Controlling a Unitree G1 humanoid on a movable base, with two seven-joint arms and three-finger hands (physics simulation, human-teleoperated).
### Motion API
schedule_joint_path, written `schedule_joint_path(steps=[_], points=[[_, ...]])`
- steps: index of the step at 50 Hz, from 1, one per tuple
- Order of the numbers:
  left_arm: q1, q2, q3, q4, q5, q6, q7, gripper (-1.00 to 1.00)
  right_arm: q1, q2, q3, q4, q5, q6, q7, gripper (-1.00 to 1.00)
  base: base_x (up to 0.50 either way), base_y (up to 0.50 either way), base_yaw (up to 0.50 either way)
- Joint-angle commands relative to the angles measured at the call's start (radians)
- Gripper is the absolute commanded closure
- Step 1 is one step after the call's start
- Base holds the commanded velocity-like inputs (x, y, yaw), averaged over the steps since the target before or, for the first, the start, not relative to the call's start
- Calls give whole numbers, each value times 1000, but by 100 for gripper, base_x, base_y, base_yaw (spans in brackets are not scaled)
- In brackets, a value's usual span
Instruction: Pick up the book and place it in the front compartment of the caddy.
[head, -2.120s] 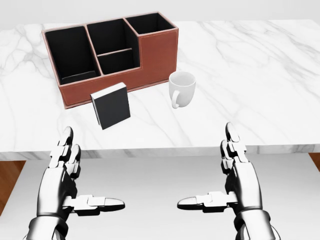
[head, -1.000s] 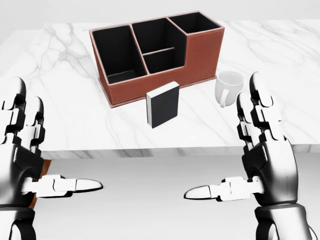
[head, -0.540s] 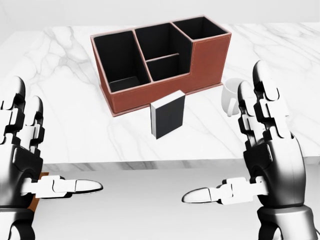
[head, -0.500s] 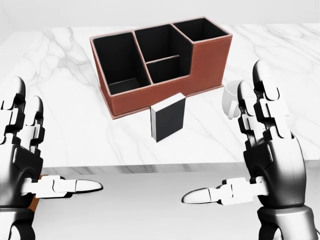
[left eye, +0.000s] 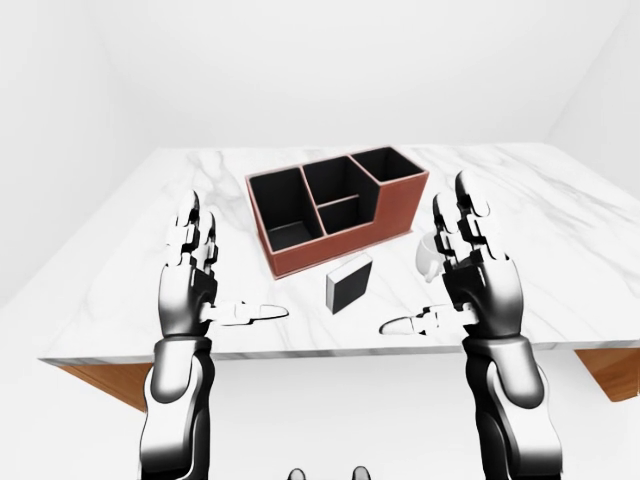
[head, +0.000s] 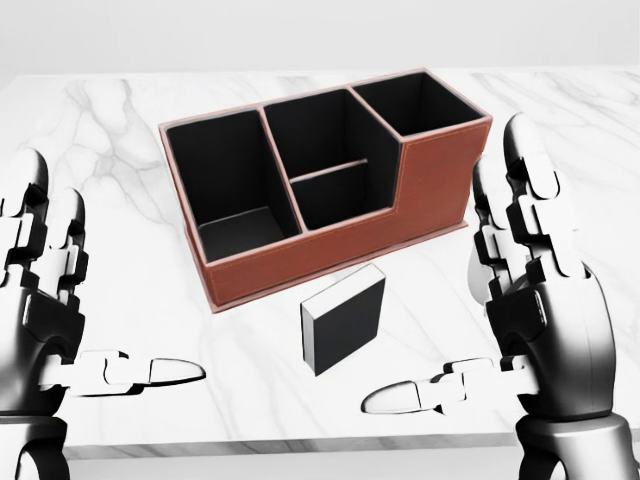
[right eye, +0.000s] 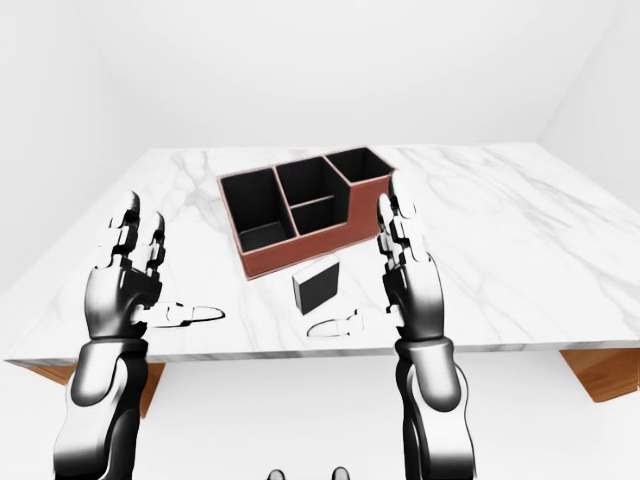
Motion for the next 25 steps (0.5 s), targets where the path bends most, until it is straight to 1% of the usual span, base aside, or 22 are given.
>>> schedule_joint_path(steps=[1, 9, 18, 22, 25], points=[[1, 0, -1, -6, 0, 0, -1, -100, -1, 0, 0, -6, -3, 0, 2, -100, 50, 0, 0], [-1, -1, -3, -1, 2, 0, -1, -100, -11, -2, -2, 15, -22, 0, -7, -100, 50, 0, 0], [-3, 0, 1, -12, -2, 0, -1, -100, -16, 2, -1, 43, -36, 0, -20, -100, 2, 0, 0], [-6, 1, 3, -6, -3, 0, -2, -100, -4, 6, 0, 4, 7, 0, 6, -100, 0, 0, 0], [-4, 1, 3, -13, -4, 0, -1, -100, 3, 1, 11, -7, 1, 0, 7, -100, 42, 0, 0]])
